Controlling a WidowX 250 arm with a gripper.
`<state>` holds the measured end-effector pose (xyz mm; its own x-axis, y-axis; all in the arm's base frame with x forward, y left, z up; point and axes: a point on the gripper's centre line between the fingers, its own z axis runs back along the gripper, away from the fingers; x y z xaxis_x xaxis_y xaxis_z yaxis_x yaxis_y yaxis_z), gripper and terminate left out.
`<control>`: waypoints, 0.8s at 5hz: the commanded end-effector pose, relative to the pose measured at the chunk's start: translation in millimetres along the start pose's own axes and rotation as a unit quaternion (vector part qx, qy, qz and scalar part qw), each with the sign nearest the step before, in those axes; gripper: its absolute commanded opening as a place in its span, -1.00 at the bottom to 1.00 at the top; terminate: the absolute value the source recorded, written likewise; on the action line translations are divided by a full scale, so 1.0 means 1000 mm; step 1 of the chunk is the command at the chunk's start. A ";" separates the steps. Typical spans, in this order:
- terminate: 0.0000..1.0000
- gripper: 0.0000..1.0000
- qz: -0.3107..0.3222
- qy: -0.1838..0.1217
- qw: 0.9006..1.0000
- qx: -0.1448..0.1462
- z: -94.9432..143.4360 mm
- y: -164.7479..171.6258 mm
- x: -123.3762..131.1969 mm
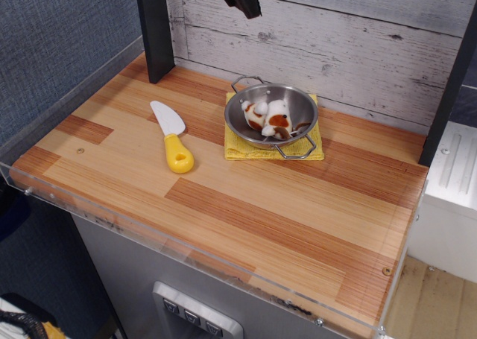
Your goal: Place the knife on the board's right side near the edge
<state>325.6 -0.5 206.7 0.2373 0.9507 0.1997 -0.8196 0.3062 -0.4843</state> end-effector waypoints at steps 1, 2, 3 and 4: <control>-1.00 1.00 0.000 0.000 1.000 0.000 0.000 0.000 0.000; -1.00 1.00 -0.011 0.002 1.000 0.004 0.009 0.034 0.008; -1.00 1.00 0.002 -0.014 1.000 0.025 0.017 0.056 0.021; -1.00 1.00 0.014 -0.032 0.998 0.046 0.019 0.083 0.034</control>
<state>254.4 56.5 177.9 0.1886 0.9558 0.2258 -0.8846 0.2652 -0.3836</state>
